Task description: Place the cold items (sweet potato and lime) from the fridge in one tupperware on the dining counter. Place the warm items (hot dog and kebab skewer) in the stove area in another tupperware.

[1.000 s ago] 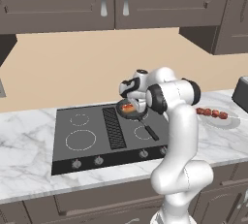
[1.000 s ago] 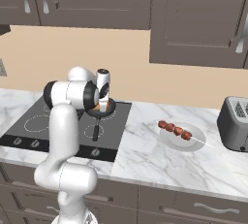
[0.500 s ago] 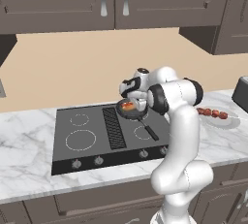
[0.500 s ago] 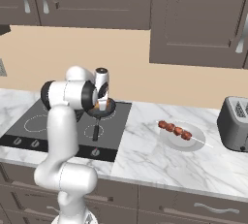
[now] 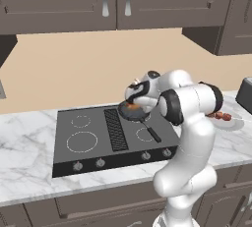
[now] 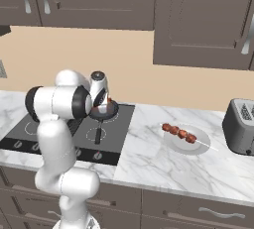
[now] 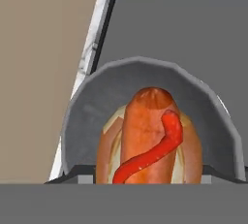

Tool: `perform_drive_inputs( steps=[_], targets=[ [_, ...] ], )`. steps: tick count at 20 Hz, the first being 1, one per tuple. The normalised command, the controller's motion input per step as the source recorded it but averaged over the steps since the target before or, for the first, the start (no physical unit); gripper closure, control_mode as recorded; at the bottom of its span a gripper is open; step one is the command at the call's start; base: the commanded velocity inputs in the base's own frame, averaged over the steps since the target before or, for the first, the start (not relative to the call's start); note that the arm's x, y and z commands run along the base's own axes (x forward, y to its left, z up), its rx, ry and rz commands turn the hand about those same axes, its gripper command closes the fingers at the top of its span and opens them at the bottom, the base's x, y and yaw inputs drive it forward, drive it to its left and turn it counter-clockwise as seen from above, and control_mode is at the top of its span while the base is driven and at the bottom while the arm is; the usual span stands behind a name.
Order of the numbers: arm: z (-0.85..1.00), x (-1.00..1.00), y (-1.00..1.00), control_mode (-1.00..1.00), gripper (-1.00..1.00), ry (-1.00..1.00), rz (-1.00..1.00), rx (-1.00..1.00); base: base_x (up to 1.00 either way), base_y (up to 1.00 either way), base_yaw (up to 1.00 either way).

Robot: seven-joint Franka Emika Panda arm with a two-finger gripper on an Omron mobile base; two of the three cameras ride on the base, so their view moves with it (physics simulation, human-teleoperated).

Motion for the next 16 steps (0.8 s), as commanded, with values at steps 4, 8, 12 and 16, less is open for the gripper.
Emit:
perform_drive_inputs(
  steps=[4,8,12,16],
  targets=[
    [0.72,-0.20,0.00,-1.00,1.00,0.00,-0.08,0.00,0.00,0.00,0.00],
    [0.73,-0.31,-0.06,-1.00,1.00,0.00,-0.07,0.00,0.00,0.00,0.00],
    [0.70,-0.39,-0.01,-1.00,1.00,0.00,-0.02,-0.03,0.00,0.00,0.00],
    [0.50,-0.53,-0.05,-1.00,1.00,0.00,0.00,-0.12,0.00,0.00,0.00]
  ],
)
